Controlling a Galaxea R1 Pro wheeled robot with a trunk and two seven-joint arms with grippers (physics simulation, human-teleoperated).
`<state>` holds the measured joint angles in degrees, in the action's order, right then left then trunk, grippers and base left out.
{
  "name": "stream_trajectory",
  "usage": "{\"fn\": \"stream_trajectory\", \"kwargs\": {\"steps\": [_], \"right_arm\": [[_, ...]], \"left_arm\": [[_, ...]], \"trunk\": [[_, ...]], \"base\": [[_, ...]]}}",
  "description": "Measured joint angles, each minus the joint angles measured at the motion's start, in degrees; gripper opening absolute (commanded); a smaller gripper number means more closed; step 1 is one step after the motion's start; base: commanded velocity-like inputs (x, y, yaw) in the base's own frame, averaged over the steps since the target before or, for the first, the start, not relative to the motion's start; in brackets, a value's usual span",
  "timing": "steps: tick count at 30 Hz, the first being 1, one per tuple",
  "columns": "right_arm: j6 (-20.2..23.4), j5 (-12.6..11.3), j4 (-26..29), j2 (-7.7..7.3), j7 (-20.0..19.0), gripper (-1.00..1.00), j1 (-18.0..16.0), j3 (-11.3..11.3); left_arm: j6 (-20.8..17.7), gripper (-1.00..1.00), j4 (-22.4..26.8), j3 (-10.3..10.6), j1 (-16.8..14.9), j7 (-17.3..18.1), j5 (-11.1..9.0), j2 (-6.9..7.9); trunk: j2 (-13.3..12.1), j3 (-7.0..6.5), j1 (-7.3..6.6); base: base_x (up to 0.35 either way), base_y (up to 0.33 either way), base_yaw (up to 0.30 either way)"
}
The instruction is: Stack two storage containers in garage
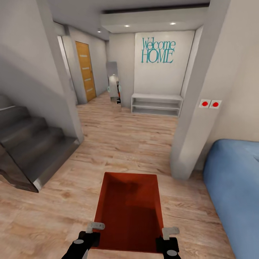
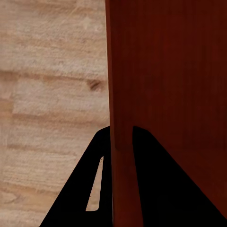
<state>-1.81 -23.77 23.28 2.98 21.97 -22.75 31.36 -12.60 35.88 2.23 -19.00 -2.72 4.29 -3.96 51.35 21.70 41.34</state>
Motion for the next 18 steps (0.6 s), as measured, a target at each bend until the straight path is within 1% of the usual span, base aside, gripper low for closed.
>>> {"fn": "stream_trajectory", "kwargs": {"steps": [18], "right_arm": [[0.0,0.0,-0.1,0.01,0.0,-1.00,0.0,0.0]], "left_arm": [[0.0,-1.00,0.0,0.0,0.0,0.0,0.0,0.00]], "trunk": [[0.0,0.00,0.00]], "base": [[0.322,0.000,0.000]]}}
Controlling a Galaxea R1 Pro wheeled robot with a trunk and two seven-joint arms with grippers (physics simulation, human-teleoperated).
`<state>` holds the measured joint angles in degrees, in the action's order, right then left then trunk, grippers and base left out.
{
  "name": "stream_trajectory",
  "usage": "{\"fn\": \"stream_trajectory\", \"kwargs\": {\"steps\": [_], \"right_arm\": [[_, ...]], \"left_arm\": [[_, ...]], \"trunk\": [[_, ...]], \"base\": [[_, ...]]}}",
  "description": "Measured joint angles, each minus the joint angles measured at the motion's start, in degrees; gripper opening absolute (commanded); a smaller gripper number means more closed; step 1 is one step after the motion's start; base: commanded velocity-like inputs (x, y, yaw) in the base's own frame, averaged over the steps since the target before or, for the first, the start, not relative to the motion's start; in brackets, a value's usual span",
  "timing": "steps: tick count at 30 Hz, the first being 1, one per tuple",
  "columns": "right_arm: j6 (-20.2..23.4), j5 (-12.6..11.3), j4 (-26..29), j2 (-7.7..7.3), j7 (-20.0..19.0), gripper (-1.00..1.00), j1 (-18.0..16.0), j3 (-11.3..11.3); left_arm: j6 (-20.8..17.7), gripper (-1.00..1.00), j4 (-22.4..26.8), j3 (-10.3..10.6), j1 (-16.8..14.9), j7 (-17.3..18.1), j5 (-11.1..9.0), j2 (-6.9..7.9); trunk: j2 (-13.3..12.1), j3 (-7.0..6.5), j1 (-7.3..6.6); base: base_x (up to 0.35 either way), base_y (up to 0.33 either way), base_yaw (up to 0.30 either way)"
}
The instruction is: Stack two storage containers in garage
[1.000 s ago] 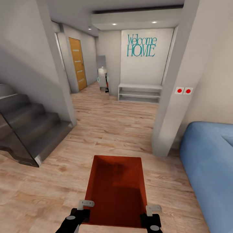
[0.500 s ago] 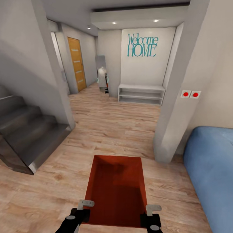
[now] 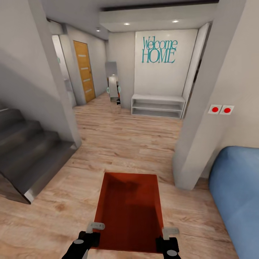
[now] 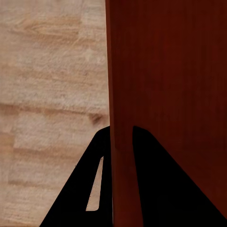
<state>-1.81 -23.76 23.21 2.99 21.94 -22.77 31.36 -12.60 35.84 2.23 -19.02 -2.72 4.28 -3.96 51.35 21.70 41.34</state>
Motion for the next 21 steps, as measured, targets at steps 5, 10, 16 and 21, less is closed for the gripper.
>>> {"fn": "stream_trajectory", "kwargs": {"steps": [5,10,16,21], "right_arm": [[0.0,0.0,-0.1,0.02,0.0,-1.00,0.0,0.0],[0.0,0.0,-0.2,0.04,-0.1,-1.00,0.0,0.0],[0.0,0.1,-0.3,0.07,-0.1,-1.00,-0.1,0.0],[0.0,0.0,-0.2,0.04,-0.1,-1.00,0.0,0.0]], "left_arm": [[0.0,-1.00,0.0,0.0,0.0,0.0,0.0,0.00],[0.0,-1.00,-0.1,0.0,0.0,0.0,0.0,0.00],[0.0,-1.00,-0.1,-0.1,0.0,0.0,0.0,0.00],[0.0,-1.00,-0.1,0.0,0.0,0.0,0.0,0.00]], "trunk": [[0.0,0.00,0.00],[0.0,0.00,0.00],[0.0,0.00,0.00],[0.0,0.00,0.00]], "base": [[0.322,0.000,0.000],[0.322,0.000,0.000],[0.322,0.000,0.000],[0.322,0.000,0.075]]}}
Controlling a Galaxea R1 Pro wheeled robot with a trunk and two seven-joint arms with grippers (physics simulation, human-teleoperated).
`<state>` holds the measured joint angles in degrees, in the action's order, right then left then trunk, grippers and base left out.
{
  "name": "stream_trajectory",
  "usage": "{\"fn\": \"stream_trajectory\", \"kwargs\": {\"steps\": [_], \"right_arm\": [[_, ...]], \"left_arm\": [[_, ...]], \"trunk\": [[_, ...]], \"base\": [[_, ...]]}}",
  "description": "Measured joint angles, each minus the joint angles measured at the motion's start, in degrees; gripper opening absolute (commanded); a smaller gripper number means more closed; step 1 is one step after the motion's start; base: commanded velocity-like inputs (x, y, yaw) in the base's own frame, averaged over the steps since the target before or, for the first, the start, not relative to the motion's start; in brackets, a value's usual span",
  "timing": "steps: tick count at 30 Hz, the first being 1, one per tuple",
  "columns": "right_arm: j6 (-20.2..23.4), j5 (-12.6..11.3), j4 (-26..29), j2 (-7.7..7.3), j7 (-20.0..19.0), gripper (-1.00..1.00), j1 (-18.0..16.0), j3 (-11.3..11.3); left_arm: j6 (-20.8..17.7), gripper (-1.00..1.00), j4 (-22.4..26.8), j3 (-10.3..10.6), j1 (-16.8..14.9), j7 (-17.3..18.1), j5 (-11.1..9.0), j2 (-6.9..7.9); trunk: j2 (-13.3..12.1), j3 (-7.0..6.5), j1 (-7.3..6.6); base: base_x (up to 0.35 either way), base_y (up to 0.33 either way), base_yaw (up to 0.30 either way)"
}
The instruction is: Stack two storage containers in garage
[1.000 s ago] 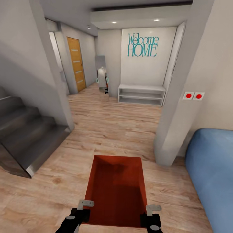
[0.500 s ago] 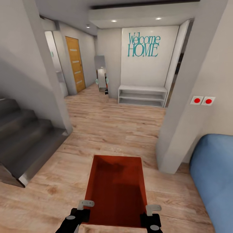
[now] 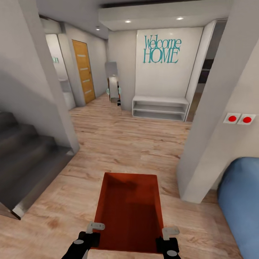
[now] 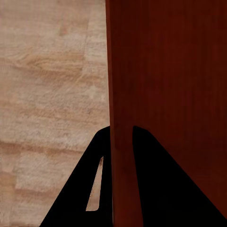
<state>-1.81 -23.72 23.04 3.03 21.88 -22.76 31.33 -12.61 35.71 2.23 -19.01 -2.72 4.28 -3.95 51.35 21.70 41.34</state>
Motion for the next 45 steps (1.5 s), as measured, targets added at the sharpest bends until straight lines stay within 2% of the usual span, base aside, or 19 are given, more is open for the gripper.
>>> {"fn": "stream_trajectory", "kwargs": {"steps": [8,45], "right_arm": [[0.0,0.0,0.2,-0.04,0.1,-1.00,0.0,0.0],[0.0,0.0,0.0,0.01,0.0,-1.00,-0.2,0.1]], "left_arm": [[0.0,-1.00,0.2,0.0,0.0,0.0,0.0,0.00],[0.0,-1.00,0.2,-0.1,0.0,0.0,0.0,0.00]], "trunk": [[0.0,0.00,0.00],[0.0,0.00,0.00]], "base": [[0.322,0.000,0.195],[0.322,0.000,0.003]]}}
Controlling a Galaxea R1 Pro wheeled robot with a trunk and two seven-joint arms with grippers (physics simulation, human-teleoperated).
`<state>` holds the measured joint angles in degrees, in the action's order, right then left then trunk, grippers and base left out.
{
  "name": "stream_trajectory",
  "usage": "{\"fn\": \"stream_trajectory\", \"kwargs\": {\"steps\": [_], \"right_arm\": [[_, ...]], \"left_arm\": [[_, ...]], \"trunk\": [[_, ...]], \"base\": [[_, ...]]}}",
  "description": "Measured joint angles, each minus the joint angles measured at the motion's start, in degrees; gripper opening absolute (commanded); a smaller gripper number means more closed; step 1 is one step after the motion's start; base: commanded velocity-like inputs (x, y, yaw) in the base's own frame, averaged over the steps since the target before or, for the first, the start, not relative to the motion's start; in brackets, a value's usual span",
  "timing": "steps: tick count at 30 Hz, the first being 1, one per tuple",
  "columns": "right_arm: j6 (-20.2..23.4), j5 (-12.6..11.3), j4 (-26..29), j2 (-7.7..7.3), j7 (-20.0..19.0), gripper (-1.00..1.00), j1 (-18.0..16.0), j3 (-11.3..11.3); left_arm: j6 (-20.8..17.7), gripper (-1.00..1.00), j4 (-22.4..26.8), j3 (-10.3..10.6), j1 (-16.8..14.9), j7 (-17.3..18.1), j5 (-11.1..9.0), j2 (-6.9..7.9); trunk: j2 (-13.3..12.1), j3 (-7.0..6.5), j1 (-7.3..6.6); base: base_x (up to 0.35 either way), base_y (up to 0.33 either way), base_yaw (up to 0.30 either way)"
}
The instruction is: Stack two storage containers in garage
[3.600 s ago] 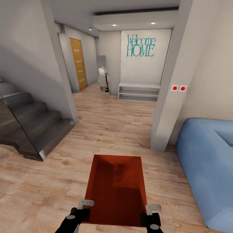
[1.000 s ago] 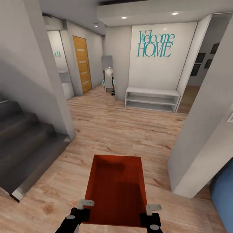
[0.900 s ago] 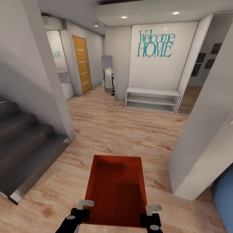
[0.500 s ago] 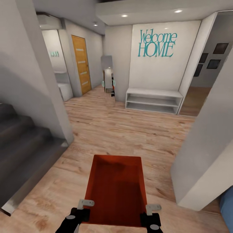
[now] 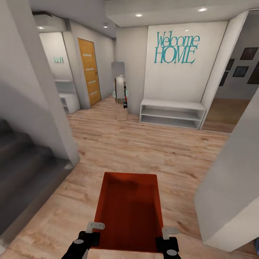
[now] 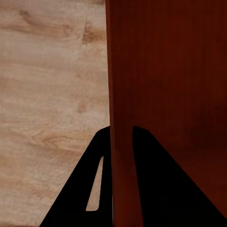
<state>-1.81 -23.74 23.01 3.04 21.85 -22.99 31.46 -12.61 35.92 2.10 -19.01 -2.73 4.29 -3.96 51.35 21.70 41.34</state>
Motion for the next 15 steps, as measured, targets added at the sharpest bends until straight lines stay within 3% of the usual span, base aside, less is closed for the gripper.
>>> {"fn": "stream_trajectory", "kwargs": {"steps": [15], "right_arm": [[0.0,0.0,0.0,0.01,0.0,-1.00,0.0,0.0]], "left_arm": [[0.0,-1.00,0.0,0.0,0.0,0.0,0.0,0.00]], "trunk": [[0.0,0.00,0.00]], "base": [[0.322,0.000,0.000]]}}
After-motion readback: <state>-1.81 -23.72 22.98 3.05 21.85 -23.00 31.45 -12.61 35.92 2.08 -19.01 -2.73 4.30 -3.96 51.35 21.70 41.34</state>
